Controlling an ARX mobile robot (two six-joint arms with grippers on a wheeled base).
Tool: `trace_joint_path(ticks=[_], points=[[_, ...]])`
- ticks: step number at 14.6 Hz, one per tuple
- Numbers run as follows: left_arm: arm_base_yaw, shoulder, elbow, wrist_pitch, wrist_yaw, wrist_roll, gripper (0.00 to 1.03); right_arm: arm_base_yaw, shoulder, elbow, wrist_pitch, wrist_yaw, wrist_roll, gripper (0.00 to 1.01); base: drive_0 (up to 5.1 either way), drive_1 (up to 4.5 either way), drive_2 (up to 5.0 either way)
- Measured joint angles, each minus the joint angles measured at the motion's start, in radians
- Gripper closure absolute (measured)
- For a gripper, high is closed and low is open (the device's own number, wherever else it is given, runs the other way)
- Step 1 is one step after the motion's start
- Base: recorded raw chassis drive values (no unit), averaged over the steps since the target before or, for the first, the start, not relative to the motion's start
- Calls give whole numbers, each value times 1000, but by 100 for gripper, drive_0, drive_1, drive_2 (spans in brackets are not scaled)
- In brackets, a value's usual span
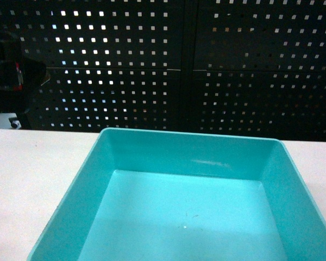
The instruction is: Stack blue boxes stably on right
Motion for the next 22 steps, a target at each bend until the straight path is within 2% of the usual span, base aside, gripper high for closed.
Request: trace_joint_path(ticks=[2, 3, 5, 7, 12, 16, 18, 21, 22], points=[[2, 16, 54, -148, 11, 0, 5, 59, 17, 71, -169, 12, -60, 3, 0, 0, 0], [2, 34, 66, -204, 18, -1, 5, 80, 38, 87, -233, 14, -68, 3, 0, 0, 0], [-10, 61, 75, -301, 21, -6, 5, 113, 85, 115, -276, 54, -87, 3, 0, 0, 0], [-37, 90, 78, -304, -2, -3, 5, 135, 135, 127, -270, 80, -101, 3, 0, 0, 0], [-76, 215, 77, -259, -62, 8, 5, 144, 241, 94, -198, 122, -103, 3, 0, 0, 0], [-109, 338, 108, -254, -78, -4, 5, 133, 364, 60, -147, 120, -118, 3, 0, 0, 0], [-112, 383, 119, -237, -89, -19, 5, 112, 416, 58, -118, 119, -119, 3, 0, 0, 0], [-110, 444, 121, -218, -105, -38, 5, 108, 480, 58, -104, 116, -118, 3, 0, 0, 0], [-110, 448, 120, -210, -109, -50, 5, 108, 488, 58, -96, 116, -118, 7, 0, 0, 0]])
